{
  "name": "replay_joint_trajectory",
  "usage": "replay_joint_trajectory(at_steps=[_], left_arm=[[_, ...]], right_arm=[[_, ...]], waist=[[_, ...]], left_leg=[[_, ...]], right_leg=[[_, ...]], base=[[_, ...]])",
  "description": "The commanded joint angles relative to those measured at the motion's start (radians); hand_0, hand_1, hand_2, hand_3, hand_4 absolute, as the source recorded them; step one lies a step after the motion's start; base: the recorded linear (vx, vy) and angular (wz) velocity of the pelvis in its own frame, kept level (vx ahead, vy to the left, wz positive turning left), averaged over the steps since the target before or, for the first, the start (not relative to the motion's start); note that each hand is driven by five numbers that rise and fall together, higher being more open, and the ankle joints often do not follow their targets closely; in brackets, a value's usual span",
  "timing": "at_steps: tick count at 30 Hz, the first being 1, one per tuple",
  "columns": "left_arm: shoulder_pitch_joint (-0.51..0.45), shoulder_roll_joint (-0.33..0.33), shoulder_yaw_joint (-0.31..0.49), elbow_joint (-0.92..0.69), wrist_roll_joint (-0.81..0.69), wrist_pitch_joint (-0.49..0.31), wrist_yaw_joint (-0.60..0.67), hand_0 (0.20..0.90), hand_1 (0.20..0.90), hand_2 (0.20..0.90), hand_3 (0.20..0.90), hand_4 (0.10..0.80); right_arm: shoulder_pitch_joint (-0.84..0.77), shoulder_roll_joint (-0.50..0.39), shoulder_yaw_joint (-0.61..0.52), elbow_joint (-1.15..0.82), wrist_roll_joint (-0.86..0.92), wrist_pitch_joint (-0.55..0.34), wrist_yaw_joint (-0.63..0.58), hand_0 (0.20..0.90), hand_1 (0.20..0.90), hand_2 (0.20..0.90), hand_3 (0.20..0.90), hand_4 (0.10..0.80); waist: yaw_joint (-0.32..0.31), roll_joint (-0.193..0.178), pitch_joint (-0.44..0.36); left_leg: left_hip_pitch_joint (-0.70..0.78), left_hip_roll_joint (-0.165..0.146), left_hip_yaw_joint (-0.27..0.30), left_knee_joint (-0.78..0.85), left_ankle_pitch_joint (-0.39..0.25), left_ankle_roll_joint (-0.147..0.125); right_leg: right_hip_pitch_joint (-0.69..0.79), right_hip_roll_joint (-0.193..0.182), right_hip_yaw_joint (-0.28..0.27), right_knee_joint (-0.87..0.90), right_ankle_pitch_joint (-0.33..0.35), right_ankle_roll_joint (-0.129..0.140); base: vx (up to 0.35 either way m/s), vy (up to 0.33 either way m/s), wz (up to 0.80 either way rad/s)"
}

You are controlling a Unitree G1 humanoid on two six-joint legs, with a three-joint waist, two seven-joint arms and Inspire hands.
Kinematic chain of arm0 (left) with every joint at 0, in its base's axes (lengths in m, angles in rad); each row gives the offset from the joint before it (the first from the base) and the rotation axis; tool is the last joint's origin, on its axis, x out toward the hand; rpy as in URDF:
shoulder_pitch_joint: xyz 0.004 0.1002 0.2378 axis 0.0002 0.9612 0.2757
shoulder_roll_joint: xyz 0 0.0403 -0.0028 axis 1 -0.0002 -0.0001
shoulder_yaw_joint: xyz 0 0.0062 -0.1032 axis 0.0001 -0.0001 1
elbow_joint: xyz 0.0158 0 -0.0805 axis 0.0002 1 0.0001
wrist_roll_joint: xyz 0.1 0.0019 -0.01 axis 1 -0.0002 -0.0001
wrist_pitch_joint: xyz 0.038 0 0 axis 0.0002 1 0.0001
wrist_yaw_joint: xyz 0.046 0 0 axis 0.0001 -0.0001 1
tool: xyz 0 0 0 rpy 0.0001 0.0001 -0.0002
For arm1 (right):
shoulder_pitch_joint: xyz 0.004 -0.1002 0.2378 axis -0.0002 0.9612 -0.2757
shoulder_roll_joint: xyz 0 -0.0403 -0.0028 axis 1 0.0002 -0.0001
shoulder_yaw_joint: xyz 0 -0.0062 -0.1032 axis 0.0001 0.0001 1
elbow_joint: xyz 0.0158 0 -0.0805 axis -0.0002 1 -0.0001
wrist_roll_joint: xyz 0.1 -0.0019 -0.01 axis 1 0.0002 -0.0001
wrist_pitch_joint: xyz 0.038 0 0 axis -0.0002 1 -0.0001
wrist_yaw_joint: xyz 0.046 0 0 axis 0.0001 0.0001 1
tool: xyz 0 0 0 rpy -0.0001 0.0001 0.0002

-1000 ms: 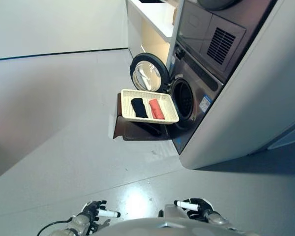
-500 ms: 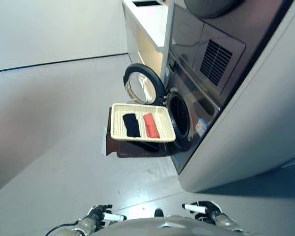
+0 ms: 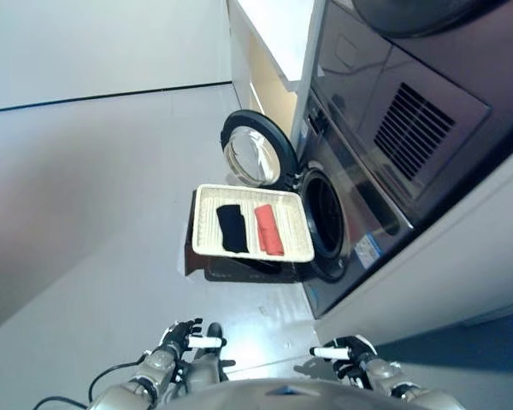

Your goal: Pick up the clothes and place them into the washing machine

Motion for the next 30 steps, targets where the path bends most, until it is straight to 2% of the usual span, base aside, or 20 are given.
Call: replay_joint_trajectory(at_steps=[1, 3, 6, 7, 8, 9, 10, 11, 13, 15, 16, 17, 18, 19, 24, 26, 28, 29, 30], left_arm=[[0.033, 0.046, -0.015, 0.079, 0.049, 0.009, -0.006, 0.900, 0.900, 0.900, 0.900, 0.800], [0.021, 0.058, -0.008, 0.074, 0.050, 0.006, -0.004, 0.900, 0.900, 0.900, 0.900, 0.800], [-0.015, 0.081, -0.024, 0.036, 0.055, 0.003, 0.005, 0.900, 0.900, 0.900, 0.900, 0.800], [-0.015, 0.081, -0.024, 0.036, 0.055, 0.003, 0.005, 0.900, 0.900, 0.900, 0.900, 0.800], [-0.042, 0.099, -0.034, 0.016, 0.057, -0.001, 0.014, 0.900, 0.900, 0.900, 0.900, 0.800], [-0.047, 0.101, -0.035, 0.014, 0.055, -0.001, 0.015, 0.900, 0.900, 0.900, 0.900, 0.800], [-0.050, 0.104, -0.034, 0.020, 0.057, 0.000, 0.020, 0.900, 0.900, 0.900, 0.900, 0.800], [-0.050, 0.104, -0.036, 0.021, 0.056, 0.002, 0.022, 0.900, 0.900, 0.900, 0.900, 0.800], [-0.051, 0.103, -0.030, 0.024, 0.047, 0.000, 0.023, 0.900, 0.900, 0.900, 0.900, 0.800], [-0.047, 0.092, -0.026, 0.035, 0.047, 0.001, 0.018, 0.900, 0.900, 0.900, 0.900, 0.800], [-0.047, 0.091, -0.026, 0.035, 0.047, 0.001, 0.018, 0.900, 0.900, 0.900, 0.900, 0.800], [-0.035, 0.077, -0.020, 0.046, 0.055, 0.002, 0.012, 0.900, 0.900, 0.900, 0.900, 0.800], [-0.034, 0.077, -0.020, 0.046, 0.055, 0.002, 0.012, 0.900, 0.900, 0.900, 0.900, 0.800], [-0.029, 0.069, -0.018, 0.048, 0.051, 0.002, 0.008, 0.900, 0.900, 0.900, 0.900, 0.800], [-0.005, 0.028, -0.034, 0.048, 0.056, -0.001, -0.015, 0.900, 0.900, 0.900, 0.900, 0.800], [-0.015, 0.030, -0.045, 0.044, 0.065, 0.001, -0.013, 0.900, 0.900, 0.900, 0.900, 0.800], [-0.028, 0.032, -0.058, 0.035, 0.071, 0.002, -0.015, 0.900, 0.900, 0.900, 0.900, 0.800], [-0.035, 0.033, -0.061, 0.030, 0.068, 0.002, -0.016, 0.900, 0.900, 0.900, 0.900, 0.800], [-0.043, 0.033, -0.064, 0.023, 0.066, 0.001, -0.012, 0.900, 0.900, 0.900, 0.900, 0.800]], right_arm=[[0.013, -0.002, -0.033, 0.016, -0.008, -0.020, -0.002, 0.900, 0.900, 0.900, 0.900, 0.800], [0.018, 0.001, -0.049, 0.020, 0.001, -0.023, 0.004, 0.900, 0.900, 0.900, 0.900, 0.800], [0.016, -0.002, -0.062, 0.022, 0.005, -0.024, 0.003, 0.900, 0.900, 0.900, 0.900, 0.800], [0.016, -0.002, -0.062, 0.022, 0.005, -0.024, 0.003, 0.900, 0.900, 0.900, 0.900, 0.800], [0.012, -0.002, -0.063, 0.024, 0.007, -0.027, 0.003, 0.900, 0.900, 0.900, 0.900, 0.800], [0.013, -0.001, -0.066, 0.024, 0.007, -0.027, 0.002, 0.900, 0.900, 0.900, 0.900, 0.800], [0.017, 0.001, -0.070, 0.026, 0.004, -0.025, -0.001, 0.900, 0.900, 0.900, 0.900, 0.800], [0.024, 0.003, -0.069, 0.029, -0.001, -0.023, 0.000, 0.900, 0.900, 0.900, 0.900, 0.800], [0.030, 0.002, -0.068, 0.035, -0.003, -0.021, -0.003, 0.900, 0.900, 0.900, 0.900, 0.800], [0.034, 0.004, -0.076, 0.041, -0.002, -0.018, -0.003, 0.900, 0.900, 0.900, 0.900, 0.800], [0.034, 0.004, -0.076, 0.041, -0.002, -0.018, -0.003, 0.900, 0.900, 0.900, 0.900, 0.800], [0.042, 0.006, -0.077, 0.040, -0.006, -0.015, -0.001, 0.900, 0.900, 0.900, 0.900, 0.800], [0.043, 0.006, -0.076, 0.039, -0.006, -0.015, -0.001, 0.900, 0.900, 0.900, 0.900, 0.800], [0.044, 0.008, -0.070, 0.035, -0.004, -0.017, 0.003, 0.900, 0.900, 0.900, 0.900, 0.800], [0.058, 0.002, -0.088, 0.025, 0.021, -0.019, 0.011, 0.900, 0.900, 0.900, 0.900, 0.800], [0.056, 0.003, -0.088, 0.019, 0.032, -0.020, 0.018, 0.900, 0.900, 0.900, 0.900, 0.800], [0.055, -0.002, -0.091, 0.011, 0.045, -0.019, 0.021, 0.900, 0.900, 0.900, 0.900, 0.800], [0.059, -0.005, -0.096, 0.009, 0.052, -0.018, 0.021, 0.900, 0.900, 0.900, 0.900, 0.800], [0.060, -0.008, -0.097, 0.008, 0.056, -0.015, 0.019, 0.900, 0.900, 0.900, 0.900, 0.800]], waist=[[0.010, -0.059, -0.048], [0.013, -0.068, -0.053], [-0.016, -0.064, -0.031], [-0.016, -0.065, -0.030], [-0.040, -0.037, -0.002], [-0.046, -0.021, 0.007], [-0.046, -0.014, 0.007], [-0.053, -0.012, -0.002], [-0.060, -0.017, -0.010], [-0.064, -0.035, -0.021], [-0.065, -0.033, -0.018], [-0.072, -0.054, -0.035], [-0.072, -0.052, -0.030], [-0.076, -0.057, -0.033], [-0.073, -0.064, -0.062], [-0.082, -0.073, -0.054], [-0.092, -0.089, -0.031], [-0.088, -0.094, -0.015], [-0.083, -0.102, -0.002]], left_leg=[[0.021, -0.034, 0.011, -0.035, 0.077, 0.007], [0.045, -0.057, 0.037, -0.019, 0.041, 0.038], [0.093, -0.074, 0.038, 0.005, 0.002, 0.072], [0.093, -0.075, 0.038, 0.005, 0.002, 0.072], [0.134, -0.061, 0.027, -0.008, -0.005, 0.084], [0.151, -0.053, 0.025, -0.020, -0.003, 0.085], [0.165, -0.053, 0.031, -0.031, -0.006, 0.084], [0.179, -0.061, 0.026, -0.049, -0.010, 0.078], [0.193, -0.073, 0.016, -0.049, -0.029, 0.073], [0.214, -0.099, 0.020, -0.049, -0.059, 0.070], [0.218, -0.097, 0.018, -0.049, -0.061, 0.069], [0.231, -0.116, 0.028, -0.049, -0.088, 0.068], [0.239, -0.113, 0.027, -0.049, -0.092, 0.067], [0.246, -0.115, 0.026, -0.049, -0.096, 0.067], [0.270, -0.105, 0.071, -0.029, -0.126, 0.053], [0.241, -0.104, 0.086, 0.091, -0.161, 0.045], [0.143, -0.087, 0.114, 0.356, -0.120, 0.012], [0.100, -0.085, 0.102, 0.456, -0.086, 0.000], [0.069, -0.099, 0.087, 0.523, -0.069, 0.001]], right_leg=[[-0.007, -0.026, 0.034, 0.032, 0.019, 0.081], [-0.029, -0.054, 0.035, 0.169, 0.026, 0.103], [-0.150, -0.048, 0.051, 0.453, 0.154, 0.143], [-0.152, -0.049, 0.051, 0.457, 0.151, 0.143], [-0.240, -0.017, 0.030, 0.613, 0.177, 0.141], [-0.286, -0.012, 0.002, 0.664, 0.167, 0.131], [-0.311, -0.042, -0.054, 0.654, 0.151, 0.119], [-0.319, -0.053, -0.090, 0.582, 0.117, 0.107], [-0.321, -0.051, -0.133, 0.461, 0.080, 0.098], [-0.330, -0.065, -0.194, 0.279, 0.113, 0.098], [-0.322, -0.064, -0.197, 0.273, 0.115, 0.097], [-0.308, -0.075, -0.201, 0.140, 0.150, 0.102], [-0.294, -0.071, -0.203, 0.126, 0.155, 0.102], [-0.276, -0.060, -0.145, 0.119, 0.154, 0.099], [-0.184, -0.041, -0.115, 0.032, 0.152, 0.088], [-0.173, -0.037, -0.093, 0.038, 0.146, 0.074], [-0.152, -0.030, -0.068, 0.041, 0.142, 0.050], [-0.140, -0.029, -0.057, 0.040, 0.143, 0.040], [-0.134, -0.030, -0.045, 0.036, 0.145, 0.033]], base=[[0.304, 0.222, -0.75], [0.257, 0.214, -0.47], [0.162, 0.177, -0.11], [0.138, 0.217, -0.05], [0.119, 0.202, 0.02], [0.189, 0.265, 0.15], [0.198, 0.157, 0.17], [0.236, 0.102, 0.07], [0.226, 0.021, 0.01], [0.195, -0.030, 0.03], [0.243, -0.083, -0.04], [0.171, -0.062, 0.03], [0.247, -0.084, 0.12], [0.168, -0.053, 0.13], [0.179, -0.076, -0.07], [0.086, -0.096, -0.21], [0.067, -0.136, -0.17], [0.053, -0.119, -0.17], [0.048, -0.078, -0.34]])
